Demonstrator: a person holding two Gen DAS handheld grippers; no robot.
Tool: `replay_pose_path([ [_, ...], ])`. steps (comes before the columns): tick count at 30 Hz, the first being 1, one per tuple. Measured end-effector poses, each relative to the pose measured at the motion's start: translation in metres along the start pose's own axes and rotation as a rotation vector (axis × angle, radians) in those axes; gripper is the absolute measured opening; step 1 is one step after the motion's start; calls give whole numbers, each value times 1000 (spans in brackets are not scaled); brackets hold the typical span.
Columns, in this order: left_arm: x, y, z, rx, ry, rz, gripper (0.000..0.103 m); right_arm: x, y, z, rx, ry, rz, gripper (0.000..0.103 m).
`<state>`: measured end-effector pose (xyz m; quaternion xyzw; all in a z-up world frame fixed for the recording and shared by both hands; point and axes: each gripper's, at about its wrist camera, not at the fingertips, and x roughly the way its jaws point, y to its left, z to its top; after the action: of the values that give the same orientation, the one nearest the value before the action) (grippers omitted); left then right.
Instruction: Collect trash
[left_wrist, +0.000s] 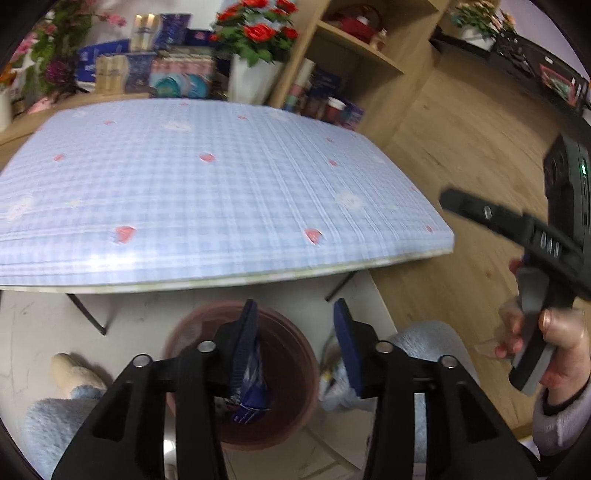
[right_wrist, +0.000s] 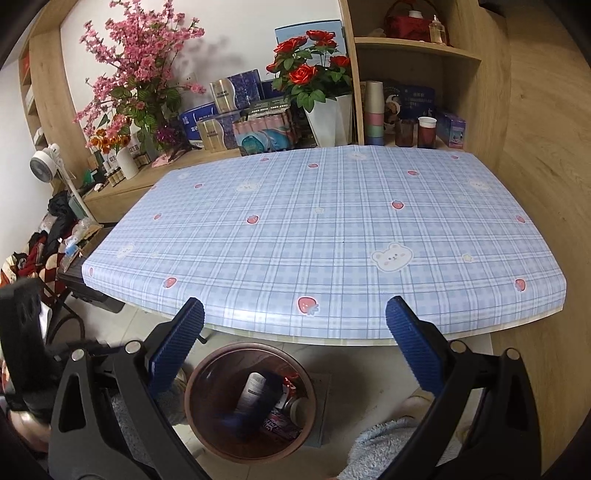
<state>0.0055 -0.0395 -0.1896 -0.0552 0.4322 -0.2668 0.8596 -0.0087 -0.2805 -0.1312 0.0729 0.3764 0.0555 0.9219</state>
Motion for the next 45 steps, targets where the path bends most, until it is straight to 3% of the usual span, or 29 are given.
replay_pose_path([
  [7, -46, 14, 23, 16, -149, 224, 88, -5, 10, 4, -26, -7, 2, 97],
  [11, -75, 5, 37, 78, -225, 311, 95, -17, 18, 13, -48, -39, 7, 97],
  [18, -126, -21, 54, 166, -336, 399, 97, -53, 39, 33, -111, -113, 8, 97],
  [24, -171, -39, 61, 176, -419, 393, 97, -91, 56, 47, -155, -188, 3, 97],
  [28, -196, -46, 62, 166, -450, 384, 97, -114, 65, 51, -176, -233, 5, 97],
  [34, -220, -58, 59, 180, -487, 432, 97, -136, 70, 51, -183, -265, 11, 97],
  [45, -237, -63, 61, 181, -513, 458, 97, -157, 76, 56, -186, -298, 3, 97],
])
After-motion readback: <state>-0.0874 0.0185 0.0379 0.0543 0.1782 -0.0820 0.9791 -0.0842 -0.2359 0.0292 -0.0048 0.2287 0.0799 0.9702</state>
